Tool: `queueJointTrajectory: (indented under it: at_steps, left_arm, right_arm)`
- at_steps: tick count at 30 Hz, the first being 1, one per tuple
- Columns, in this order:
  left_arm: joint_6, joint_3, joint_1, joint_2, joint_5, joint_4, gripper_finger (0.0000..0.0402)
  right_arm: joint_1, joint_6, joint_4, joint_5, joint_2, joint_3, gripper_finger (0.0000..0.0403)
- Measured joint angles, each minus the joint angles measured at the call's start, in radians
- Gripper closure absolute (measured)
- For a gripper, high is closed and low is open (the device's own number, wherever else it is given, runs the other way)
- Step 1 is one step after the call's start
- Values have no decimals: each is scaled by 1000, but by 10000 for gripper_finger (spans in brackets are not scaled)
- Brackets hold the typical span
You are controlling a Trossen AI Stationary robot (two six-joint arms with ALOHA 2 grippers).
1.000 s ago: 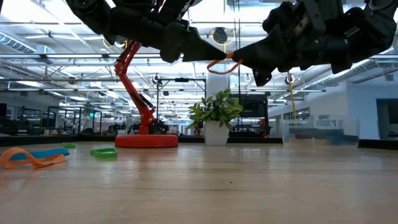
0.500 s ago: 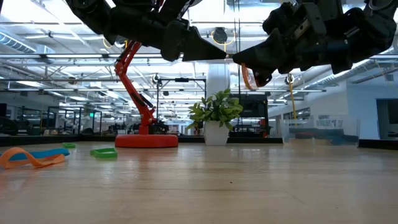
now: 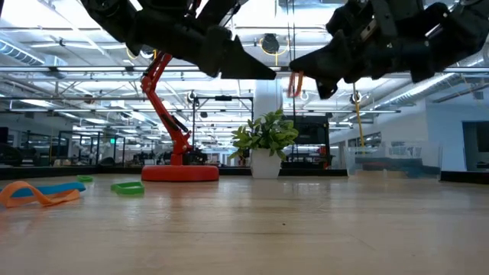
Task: Pick and place rubber bands into bin
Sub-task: Put the right orange rubber band into the transparent bin
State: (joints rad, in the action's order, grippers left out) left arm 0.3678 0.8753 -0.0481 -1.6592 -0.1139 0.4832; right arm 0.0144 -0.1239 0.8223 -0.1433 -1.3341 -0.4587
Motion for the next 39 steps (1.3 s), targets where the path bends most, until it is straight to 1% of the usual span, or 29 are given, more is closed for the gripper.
queueJointTrajectory:
  at_steps: [2,5,9,11,13,15,18,22,23,27,30,33,39]
  left_arm:
    - [-1,0,0,0,0,-13,198]
    - [-4,0,0,0,0,-19,200]
    - [-4,0,0,0,0,-19,201]
    - [-4,0,0,0,0,-18,202]
    - [-4,0,0,0,0,-19,203]
    - [-4,0,0,0,0,-18,203]
    - [-5,0,0,0,0,-19,203]
    - [-5,0,0,0,0,-18,204]
    - [-5,0,0,0,0,-18,204]
    - [-5,0,0,0,0,-18,204]
    - [-5,0,0,0,0,-17,204]
    - [-5,0,0,0,0,-18,204]
    - [-5,0,0,0,0,-18,204]
  right_arm:
    - [-2,61,-71,110,55,0,402]
    - [-2,110,-200,349,136,0,402]
    - [18,55,-398,708,254,0,402]
    - [34,34,-505,858,308,0,402]
    - [56,7,-590,972,359,0,402]
    - [89,-31,-655,1021,402,0,402]
    - [154,-83,-776,1033,442,-24,402]
    - [261,-150,-988,1027,444,-97,402]
    - [289,-174,-1047,1013,438,-117,402]
    - [410,-289,-1242,869,422,-175,403]
    - [495,-325,-1314,769,408,-176,403]
    - [557,-336,-1366,696,383,-176,403]
    - [607,-327,-1373,633,343,-176,403]
